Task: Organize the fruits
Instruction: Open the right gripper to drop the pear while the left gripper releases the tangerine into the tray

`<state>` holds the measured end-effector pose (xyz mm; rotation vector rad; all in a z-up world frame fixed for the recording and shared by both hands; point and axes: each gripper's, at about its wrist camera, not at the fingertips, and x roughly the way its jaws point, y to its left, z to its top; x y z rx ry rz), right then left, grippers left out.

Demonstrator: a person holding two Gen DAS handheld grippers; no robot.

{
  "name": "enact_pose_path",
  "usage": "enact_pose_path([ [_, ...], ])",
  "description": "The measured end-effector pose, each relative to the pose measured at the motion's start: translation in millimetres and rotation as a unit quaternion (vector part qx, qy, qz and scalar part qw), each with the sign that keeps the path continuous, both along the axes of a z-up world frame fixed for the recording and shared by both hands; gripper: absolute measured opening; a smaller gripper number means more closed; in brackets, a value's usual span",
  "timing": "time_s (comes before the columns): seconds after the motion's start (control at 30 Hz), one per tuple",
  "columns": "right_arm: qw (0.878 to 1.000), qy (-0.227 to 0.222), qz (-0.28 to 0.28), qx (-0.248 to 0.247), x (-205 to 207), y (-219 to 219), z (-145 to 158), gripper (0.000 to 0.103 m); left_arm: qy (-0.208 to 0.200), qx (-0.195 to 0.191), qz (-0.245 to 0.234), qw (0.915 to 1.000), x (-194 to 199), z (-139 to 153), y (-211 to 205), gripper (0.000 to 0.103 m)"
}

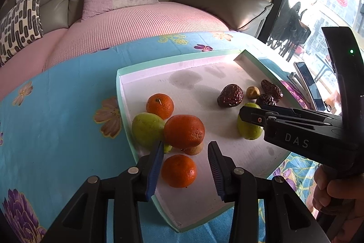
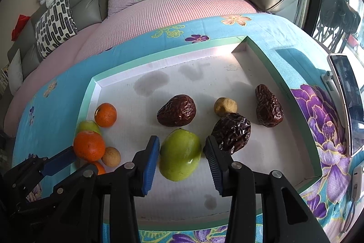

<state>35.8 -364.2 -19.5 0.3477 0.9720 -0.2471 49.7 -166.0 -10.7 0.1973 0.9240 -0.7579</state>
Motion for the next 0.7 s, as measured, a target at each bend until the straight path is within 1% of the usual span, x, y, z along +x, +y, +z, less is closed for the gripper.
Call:
enact_pose_path([
  [0.27,1.0,-0.002,-0.001,-0.001,-1.8,0.2,2.4,0.044,-0.004,-0.005,0.009,0.9999,2.7,6.2,7.8,0.044],
  [0.4,1.0,-0.005,0.0,-0.002,-2.3,1.5,4.9,0.044,-0.007,-0.009,0.03,0.9995,10.0,9.1,19.3,0.044],
  [0.53,1.0,-0.005,0.002,-0.003,-2.0,2.3,5.7,0.044,-0.002,-0.009,0.057,0.9983,20.0,5.8,31.1,0.044],
  [0.57,1.0,-0.005,0.001,-0.003,-2.0,2.2,5.8,0.044,0.0,-0.008,0.064,0.9979,22.8,4.0,33.7,0.047],
  [0.6,1.0,-0.005,0.001,-0.003,-2.0,2.3,5.8,0.044,0.002,-0.006,0.071,0.9974,25.2,2.1,36.4,0.052],
  [0.7,1.0,-0.003,0.001,-0.005,-1.9,2.9,5.9,0.044,0.009,0.0,0.094,0.9956,32.0,-3.3,43.7,0.06],
])
